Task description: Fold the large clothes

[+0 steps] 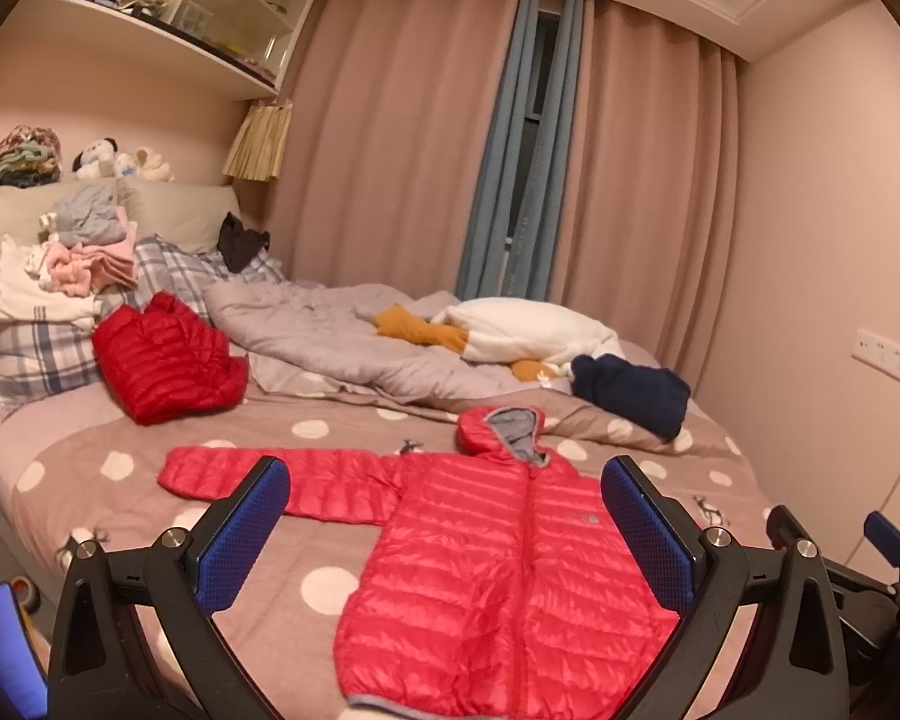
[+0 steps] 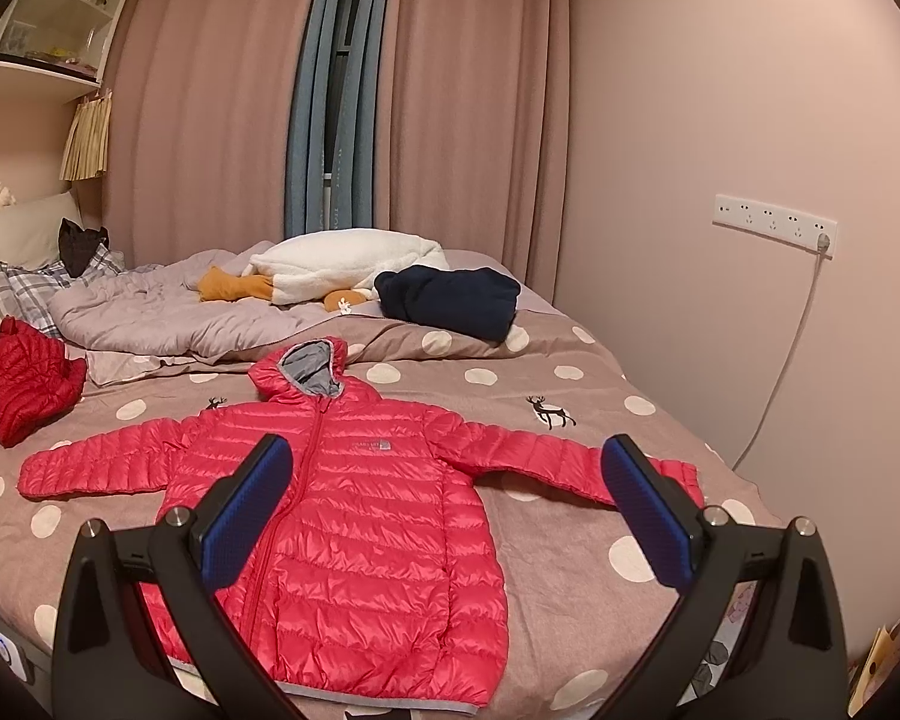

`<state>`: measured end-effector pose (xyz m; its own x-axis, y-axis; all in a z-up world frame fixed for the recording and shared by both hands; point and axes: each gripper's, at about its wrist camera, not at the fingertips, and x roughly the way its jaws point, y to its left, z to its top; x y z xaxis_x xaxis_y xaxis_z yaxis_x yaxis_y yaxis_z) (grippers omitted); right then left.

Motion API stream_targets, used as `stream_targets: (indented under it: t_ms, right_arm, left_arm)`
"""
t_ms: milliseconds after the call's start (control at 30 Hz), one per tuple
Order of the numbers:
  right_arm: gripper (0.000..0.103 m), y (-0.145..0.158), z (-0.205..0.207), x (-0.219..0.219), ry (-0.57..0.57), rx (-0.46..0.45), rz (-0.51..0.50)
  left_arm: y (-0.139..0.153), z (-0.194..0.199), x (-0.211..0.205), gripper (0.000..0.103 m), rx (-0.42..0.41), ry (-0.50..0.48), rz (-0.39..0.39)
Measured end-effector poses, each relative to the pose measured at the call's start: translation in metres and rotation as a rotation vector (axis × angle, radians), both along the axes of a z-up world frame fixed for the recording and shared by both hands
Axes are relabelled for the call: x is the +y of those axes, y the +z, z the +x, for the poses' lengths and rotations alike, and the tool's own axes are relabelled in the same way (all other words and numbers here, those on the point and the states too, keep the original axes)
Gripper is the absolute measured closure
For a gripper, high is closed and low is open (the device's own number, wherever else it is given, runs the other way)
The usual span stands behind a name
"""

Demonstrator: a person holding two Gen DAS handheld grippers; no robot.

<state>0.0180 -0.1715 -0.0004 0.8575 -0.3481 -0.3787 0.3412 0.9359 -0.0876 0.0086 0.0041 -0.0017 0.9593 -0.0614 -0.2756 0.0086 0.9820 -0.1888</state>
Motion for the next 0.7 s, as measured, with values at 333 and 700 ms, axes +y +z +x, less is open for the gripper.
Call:
stream_targets:
  t_ms: [333, 700]
  right_arm:
    - [0.0, -0.0004, -0.0004, -0.0036, -0.02, 0.002, 0.002]
    - [0.0, 0.0008, -0.0011, -0.0057, -0.021, 0.006, 0.013]
  left_arm:
    - [-0.0001, -0.0008, 0.0029, 0.001, -0.001, -0.005, -0.001]
    - [0.0003, -0.0008, 0.0044, 0.001, -0.001, -0.007, -0.003]
